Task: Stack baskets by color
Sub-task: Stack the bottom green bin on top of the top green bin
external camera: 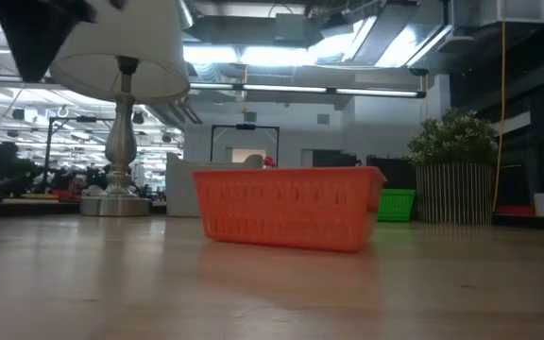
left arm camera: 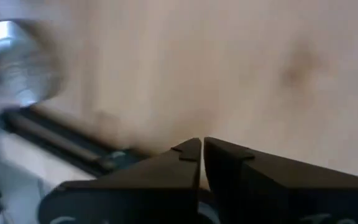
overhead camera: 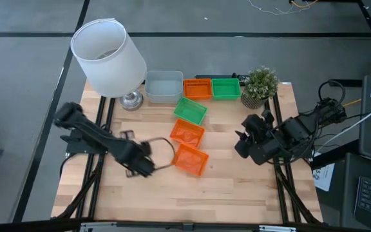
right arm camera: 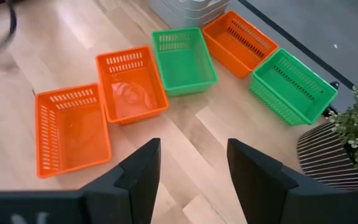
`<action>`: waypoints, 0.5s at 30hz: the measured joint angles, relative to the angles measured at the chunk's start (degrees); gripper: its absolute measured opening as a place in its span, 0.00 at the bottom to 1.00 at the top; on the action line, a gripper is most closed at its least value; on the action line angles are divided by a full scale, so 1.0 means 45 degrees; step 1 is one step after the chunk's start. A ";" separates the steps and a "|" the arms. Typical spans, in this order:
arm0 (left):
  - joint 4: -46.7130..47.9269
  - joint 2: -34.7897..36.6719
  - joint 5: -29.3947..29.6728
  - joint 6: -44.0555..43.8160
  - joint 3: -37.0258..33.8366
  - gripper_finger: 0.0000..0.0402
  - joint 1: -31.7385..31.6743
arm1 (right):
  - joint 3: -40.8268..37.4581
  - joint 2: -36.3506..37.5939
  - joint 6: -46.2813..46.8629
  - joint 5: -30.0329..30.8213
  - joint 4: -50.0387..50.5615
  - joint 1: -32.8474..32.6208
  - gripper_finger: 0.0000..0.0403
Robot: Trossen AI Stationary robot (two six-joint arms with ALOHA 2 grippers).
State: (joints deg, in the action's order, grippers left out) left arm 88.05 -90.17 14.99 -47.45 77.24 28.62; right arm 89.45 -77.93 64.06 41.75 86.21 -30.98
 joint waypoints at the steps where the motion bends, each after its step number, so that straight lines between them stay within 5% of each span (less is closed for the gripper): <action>1: -0.0400 0.0806 0.0473 -0.0268 -0.0527 0.01 0.0038 | 0.0000 0.0000 0.0003 0.0004 -0.0005 -0.0044 0.46; 5: -0.4479 0.4252 0.2080 0.0010 -0.3806 0.01 -0.0088 | 0.0000 -0.0010 0.0003 0.0021 -0.0091 -0.0079 0.46; 11: -1.3080 0.8297 0.2291 0.2456 -1.0066 0.00 -0.1208 | -0.0005 -0.0168 0.0003 0.0041 -0.0539 0.0011 0.46; 15: -1.7129 0.9682 0.2046 0.3887 -1.2625 0.00 -0.2208 | -0.0005 -0.0330 0.0003 0.0041 -0.0651 0.0278 0.46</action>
State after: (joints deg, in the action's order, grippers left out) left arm 10.97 -46.60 24.20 -29.96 20.43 18.69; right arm 89.43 -79.42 64.07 41.93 83.29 -29.73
